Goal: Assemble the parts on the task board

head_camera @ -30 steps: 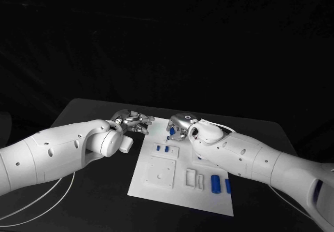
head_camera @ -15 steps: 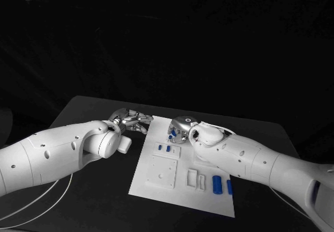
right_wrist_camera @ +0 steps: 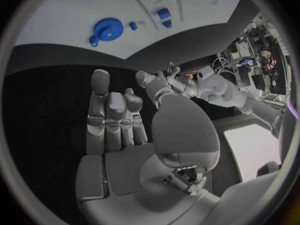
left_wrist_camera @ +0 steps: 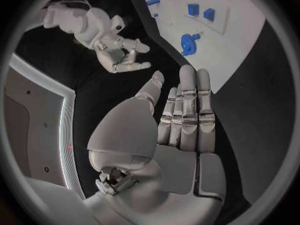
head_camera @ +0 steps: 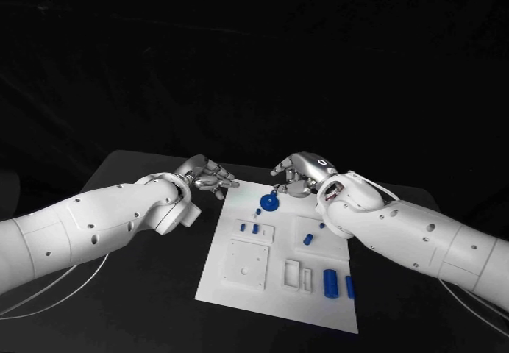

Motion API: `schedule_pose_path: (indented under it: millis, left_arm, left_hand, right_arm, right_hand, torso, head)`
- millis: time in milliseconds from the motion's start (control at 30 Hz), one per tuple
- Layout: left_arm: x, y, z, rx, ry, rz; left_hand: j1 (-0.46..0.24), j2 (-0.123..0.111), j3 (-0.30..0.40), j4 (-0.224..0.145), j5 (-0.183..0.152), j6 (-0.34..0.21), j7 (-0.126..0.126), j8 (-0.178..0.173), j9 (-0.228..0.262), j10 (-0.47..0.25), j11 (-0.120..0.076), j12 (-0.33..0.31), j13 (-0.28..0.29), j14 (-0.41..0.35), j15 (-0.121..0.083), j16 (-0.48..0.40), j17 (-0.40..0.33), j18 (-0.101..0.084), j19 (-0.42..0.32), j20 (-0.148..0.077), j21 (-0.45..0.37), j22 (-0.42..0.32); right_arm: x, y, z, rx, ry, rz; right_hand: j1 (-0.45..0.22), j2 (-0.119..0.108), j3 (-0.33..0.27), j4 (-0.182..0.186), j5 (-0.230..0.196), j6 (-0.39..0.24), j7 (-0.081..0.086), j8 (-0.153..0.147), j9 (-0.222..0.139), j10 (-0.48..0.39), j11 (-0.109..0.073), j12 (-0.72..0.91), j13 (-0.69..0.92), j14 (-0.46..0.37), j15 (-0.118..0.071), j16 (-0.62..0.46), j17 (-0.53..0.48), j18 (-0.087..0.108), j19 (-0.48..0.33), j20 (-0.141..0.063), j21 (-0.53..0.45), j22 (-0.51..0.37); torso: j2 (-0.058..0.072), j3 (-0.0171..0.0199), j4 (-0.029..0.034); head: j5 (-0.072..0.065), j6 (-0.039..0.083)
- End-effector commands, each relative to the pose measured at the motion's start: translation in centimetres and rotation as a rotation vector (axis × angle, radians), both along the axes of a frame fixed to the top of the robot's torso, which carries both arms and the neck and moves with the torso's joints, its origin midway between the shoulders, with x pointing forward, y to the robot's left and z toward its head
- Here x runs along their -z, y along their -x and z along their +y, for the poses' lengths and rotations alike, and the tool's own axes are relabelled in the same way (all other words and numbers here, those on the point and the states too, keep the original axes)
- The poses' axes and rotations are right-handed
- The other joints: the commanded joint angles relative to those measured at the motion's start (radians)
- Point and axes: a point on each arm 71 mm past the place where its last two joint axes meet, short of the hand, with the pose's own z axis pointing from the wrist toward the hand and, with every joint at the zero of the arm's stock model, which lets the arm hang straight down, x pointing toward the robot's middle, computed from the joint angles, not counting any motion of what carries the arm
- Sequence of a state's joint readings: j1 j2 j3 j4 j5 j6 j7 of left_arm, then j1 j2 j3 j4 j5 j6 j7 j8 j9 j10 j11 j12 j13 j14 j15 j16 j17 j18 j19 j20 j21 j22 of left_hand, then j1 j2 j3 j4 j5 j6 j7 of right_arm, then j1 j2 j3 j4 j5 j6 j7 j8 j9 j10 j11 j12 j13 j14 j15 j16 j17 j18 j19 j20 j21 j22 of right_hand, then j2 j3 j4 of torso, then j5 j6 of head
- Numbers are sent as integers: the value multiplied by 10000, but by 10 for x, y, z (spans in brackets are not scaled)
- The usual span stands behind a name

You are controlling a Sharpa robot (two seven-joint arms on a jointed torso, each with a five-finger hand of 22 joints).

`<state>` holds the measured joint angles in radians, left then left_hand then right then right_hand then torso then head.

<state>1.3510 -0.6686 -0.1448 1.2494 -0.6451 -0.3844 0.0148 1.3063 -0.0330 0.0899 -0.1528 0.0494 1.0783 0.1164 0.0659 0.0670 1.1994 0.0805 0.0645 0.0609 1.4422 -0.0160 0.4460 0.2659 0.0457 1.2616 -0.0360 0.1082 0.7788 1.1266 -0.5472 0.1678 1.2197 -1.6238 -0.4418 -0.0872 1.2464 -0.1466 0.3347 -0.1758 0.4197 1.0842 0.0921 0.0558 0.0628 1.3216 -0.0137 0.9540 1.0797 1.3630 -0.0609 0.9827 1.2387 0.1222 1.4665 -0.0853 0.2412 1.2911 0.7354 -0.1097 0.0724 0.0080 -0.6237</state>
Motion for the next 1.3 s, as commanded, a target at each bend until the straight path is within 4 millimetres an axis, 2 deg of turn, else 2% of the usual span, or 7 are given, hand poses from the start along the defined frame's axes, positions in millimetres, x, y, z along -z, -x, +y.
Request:
schedule_pose_path:
  millis: [33,400,533,633,800,933,1300]
  left_arm:
    - [-2,-4,-11,883,-2557,-782]
    - [8,-15,-43,1404,-5069,-472]
    - [14,-16,-50,1423,-5656,-302]
    - [20,-15,-55,1466,-5999,-135]
    - [32,-13,-60,1613,-6473,135]
    - [40,-13,-64,1609,-6702,173]
    - [52,-15,-69,1262,-6683,-150]
  left_hand:
    - [39,-154,-85,62,7,-58,38,-15,-3,-142,-2,-58,-11,116,10,98,30,84,97,13,31,15]
    - [-24,-657,-174,1192,-8,-103,47,-9,3,-234,7,-49,-2,79,34,242,75,63,229,42,-114,-171]
    - [-86,-898,-95,1711,-14,-101,37,-9,3,-153,-15,-49,-3,97,22,268,76,26,307,14,-182,-286]
    - [-207,-957,-153,1854,-14,-126,39,-9,3,-125,-23,-44,1,121,19,288,83,24,331,16,-193,-313]
    - [-284,-1022,-187,2019,-13,-56,9,4,14,9,-59,-42,3,151,-2,348,112,16,385,-2,-198,-352]
    - [-408,-1011,-230,2147,-12,88,-47,8,23,247,-128,-35,5,225,-56,547,209,-4,466,-51,-160,-347]
    - [-405,-1122,-166,2284,-10,-150,25,-7,14,96,-81,-36,5,56,-36,835,294,-8,475,-50,-149,-360]
  right_arm:
    - [-14,2,-11,204,-1774,-34]
    - [-34,3,-49,67,-5353,1214]
    - [-38,4,-56,-24,-6043,1330]
    - [-39,5,-59,-137,-6558,1533]
    - [-40,7,-61,-291,-7002,1714]
    - [-41,7,-61,-345,-7167,1756]
    - [-40,8,-60,-356,-7286,1801]
  right_hand:
    - [-87,-16,103,-28,58,80,66,62,-9,-243,-26,-907,-794,-268,-41,-988,-731,23,63,49,-269,-268]
    - [-232,270,268,-67,332,35,149,48,-13,-1048,161,-3879,-4139,-1492,242,-3577,-3585,-252,-1080,280,-1718,-2585]
    - [-264,428,505,-58,458,-32,258,50,-12,-1534,365,-5104,-5453,-2072,575,-4737,-4868,-318,-2146,587,-1756,-3728]
    - [-291,576,529,-77,501,2,313,47,-12,-1125,548,-6413,-7365,-1826,852,-6187,-6846,-248,-2715,946,-1737,-5906]
    - [-270,715,405,-189,625,21,336,28,-17,-314,745,-8083,-10169,-1255,1074,-7686,-9449,-189,-2705,1208,-1733,-9053]
    - [-296,782,189,-299,673,68,358,37,-41,-206,705,-8373,-10133,-1020,1066,-7673,-10485,-247,-2244,1149,-1683,-10993]
    - [-302,796,177,-373,699,7,349,62,-6,-262,743,-8426,-10161,-1095,1067,-7548,-10741,-275,-2211,1162,-1544,-11600]
  torso:
    - [2,104,-148]
    - [36,311,-393]
    - [53,372,-442]
    - [70,419,-467]
    - [52,382,-450]
    - [59,381,-471]
    - [36,340,-459]
  head:
    - [99,35]
    - [358,77]
    - [418,85]
    - [413,77]
    - [397,65]
    - [397,61]
    - [308,37]
